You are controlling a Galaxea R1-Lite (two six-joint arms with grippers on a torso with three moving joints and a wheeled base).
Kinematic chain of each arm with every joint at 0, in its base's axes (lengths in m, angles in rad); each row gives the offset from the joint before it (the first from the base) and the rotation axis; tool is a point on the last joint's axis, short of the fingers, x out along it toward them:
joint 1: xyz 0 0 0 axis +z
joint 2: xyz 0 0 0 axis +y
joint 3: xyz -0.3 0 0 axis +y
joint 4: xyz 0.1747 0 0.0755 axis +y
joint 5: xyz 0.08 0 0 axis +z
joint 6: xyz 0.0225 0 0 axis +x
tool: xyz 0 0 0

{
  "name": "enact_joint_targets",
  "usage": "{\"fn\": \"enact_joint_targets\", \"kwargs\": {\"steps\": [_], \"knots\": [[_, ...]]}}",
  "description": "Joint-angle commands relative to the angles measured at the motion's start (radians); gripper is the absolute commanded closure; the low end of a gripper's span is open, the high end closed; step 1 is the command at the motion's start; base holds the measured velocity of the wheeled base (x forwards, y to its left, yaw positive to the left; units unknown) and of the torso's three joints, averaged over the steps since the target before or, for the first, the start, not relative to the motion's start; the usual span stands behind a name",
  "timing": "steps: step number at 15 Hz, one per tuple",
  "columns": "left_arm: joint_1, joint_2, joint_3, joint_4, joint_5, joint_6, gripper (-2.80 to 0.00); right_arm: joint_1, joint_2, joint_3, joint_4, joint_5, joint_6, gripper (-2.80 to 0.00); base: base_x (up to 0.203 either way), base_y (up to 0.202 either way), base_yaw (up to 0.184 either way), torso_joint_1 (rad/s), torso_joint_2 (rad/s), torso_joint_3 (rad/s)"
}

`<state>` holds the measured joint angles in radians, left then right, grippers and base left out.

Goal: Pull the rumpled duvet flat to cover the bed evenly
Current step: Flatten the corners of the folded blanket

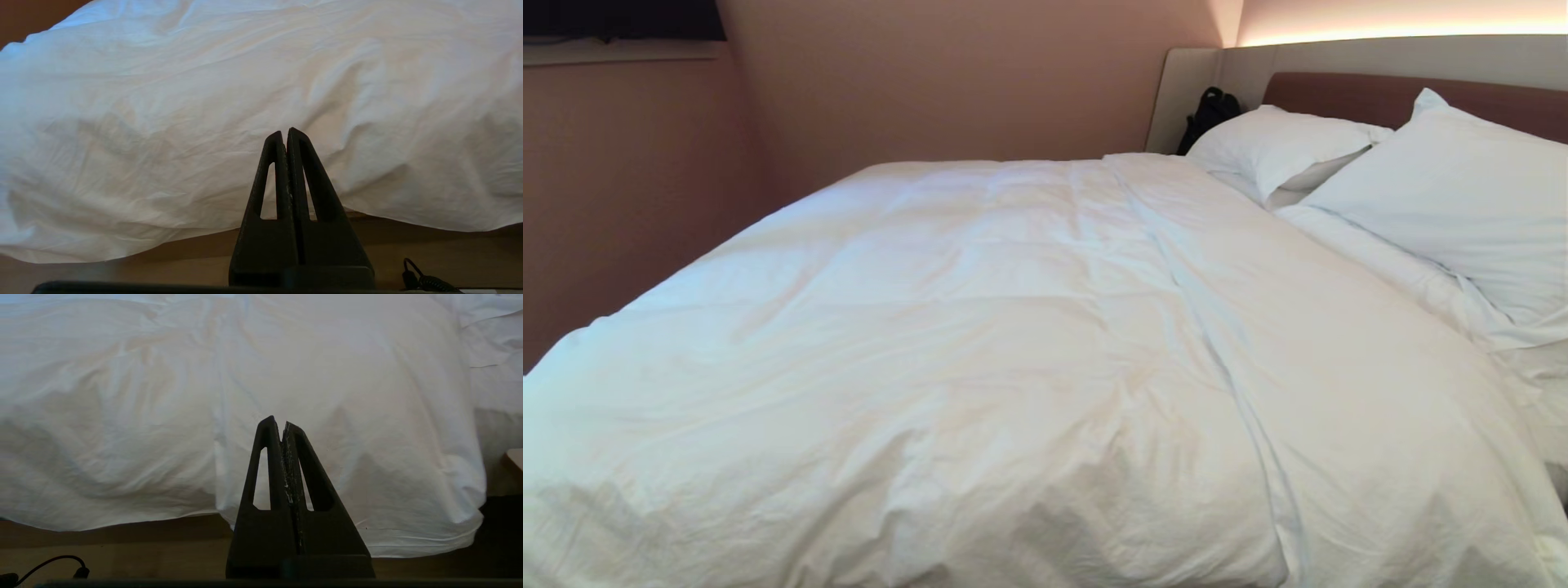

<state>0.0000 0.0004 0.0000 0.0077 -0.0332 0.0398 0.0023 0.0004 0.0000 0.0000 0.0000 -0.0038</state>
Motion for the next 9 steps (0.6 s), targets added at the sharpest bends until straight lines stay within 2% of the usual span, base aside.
{"fn": "enact_joint_targets", "kwargs": {"steps": [1,9], "knots": [[0.000,0.000,0.000,0.000,-0.001,-0.001,0.00,0.001,0.000,0.000,0.000,0.000,-0.001,0.00,0.000,0.193,0.001,0.006,0.01,0.003],[0.000,0.000,0.000,0.000,0.001,0.005,0.00,0.001,0.000,0.000,0.000,0.000,-0.001,0.00,0.000,0.198,0.000,0.004,0.00,0.003]]}}
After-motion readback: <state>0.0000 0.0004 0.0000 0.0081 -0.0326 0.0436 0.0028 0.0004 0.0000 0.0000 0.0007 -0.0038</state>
